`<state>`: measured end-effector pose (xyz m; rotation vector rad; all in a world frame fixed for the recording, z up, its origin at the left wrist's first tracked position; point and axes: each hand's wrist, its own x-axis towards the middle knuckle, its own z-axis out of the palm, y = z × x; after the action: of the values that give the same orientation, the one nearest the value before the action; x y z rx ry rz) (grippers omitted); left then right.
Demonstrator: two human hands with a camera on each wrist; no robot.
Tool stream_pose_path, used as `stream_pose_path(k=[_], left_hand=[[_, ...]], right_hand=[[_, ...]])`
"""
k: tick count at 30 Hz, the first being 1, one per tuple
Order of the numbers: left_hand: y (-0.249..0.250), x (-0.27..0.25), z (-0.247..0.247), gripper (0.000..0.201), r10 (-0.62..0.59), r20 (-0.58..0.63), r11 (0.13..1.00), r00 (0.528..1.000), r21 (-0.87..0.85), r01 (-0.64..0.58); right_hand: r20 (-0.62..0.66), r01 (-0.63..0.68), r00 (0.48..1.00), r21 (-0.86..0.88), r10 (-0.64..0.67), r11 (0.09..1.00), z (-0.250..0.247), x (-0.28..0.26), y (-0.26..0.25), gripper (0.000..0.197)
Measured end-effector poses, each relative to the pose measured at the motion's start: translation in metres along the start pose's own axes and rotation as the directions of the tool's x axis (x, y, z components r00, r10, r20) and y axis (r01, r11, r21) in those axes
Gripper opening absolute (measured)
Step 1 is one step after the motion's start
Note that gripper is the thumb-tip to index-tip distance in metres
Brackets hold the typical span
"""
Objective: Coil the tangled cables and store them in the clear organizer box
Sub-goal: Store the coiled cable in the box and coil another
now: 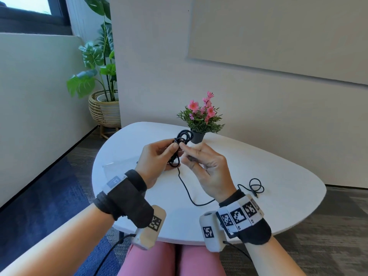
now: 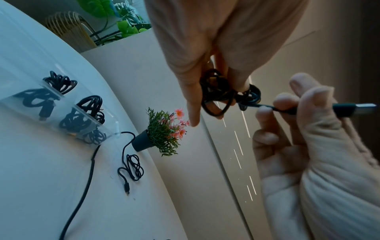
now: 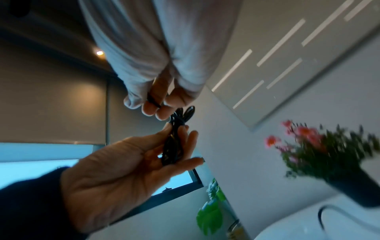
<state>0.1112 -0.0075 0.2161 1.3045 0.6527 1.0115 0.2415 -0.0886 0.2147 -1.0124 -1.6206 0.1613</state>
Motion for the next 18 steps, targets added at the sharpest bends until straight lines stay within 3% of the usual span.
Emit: stream_pose_path(k=[3, 5, 9, 12, 15, 18], left_hand=[[-0.001, 0.000, 0.002, 0.017, 0.049, -0.028, 0.998, 0.998, -0.024, -0.050], [-0.002, 0.000, 0.002, 0.018, 0.068, -0.052, 0.997, 0.996, -0.033, -0.070], [-0.004, 0.003, 0.000, 0.018, 0.094, -0.093, 0.993, 0.991, -0.059, -0.100], [-0.008, 0.007, -0.006, 0.019, 0.090, -0.135, 0.994, 0.987, -0.057, -0.098], [-0.019, 0.008, -0.011, 0.018, 0.091, -0.161, 0.995, 0.983, -0.020, -0.095], [-0.032, 0.008, -0.014, 0.025, 0.140, -0.152, 0.988, 0.978, 0.082, -0.129]], right_hand=[[-0.142, -0.224, 0.947, 0.349, 0.288, 0.910, 0.005, 0.004, 0.000, 0.044], [-0.191, -0.252, 0.902, 0.495, 0.387, 0.831, 0.007, 0.007, 0.000, 0.031], [-0.239, -0.186, 0.926, 0.386, 0.293, 0.903, 0.012, 0.010, 0.001, 0.003], [-0.179, -0.212, 0.952, 0.204, 0.249, 0.956, 0.012, 0.008, 0.010, 0.011], [-0.091, -0.307, 0.948, -0.007, 0.305, 0.952, 0.020, 0.006, 0.020, 0.014], [-0.074, -0.423, 0.905, -0.074, 0.418, 0.903, 0.026, 0.010, 0.025, 0.012]])
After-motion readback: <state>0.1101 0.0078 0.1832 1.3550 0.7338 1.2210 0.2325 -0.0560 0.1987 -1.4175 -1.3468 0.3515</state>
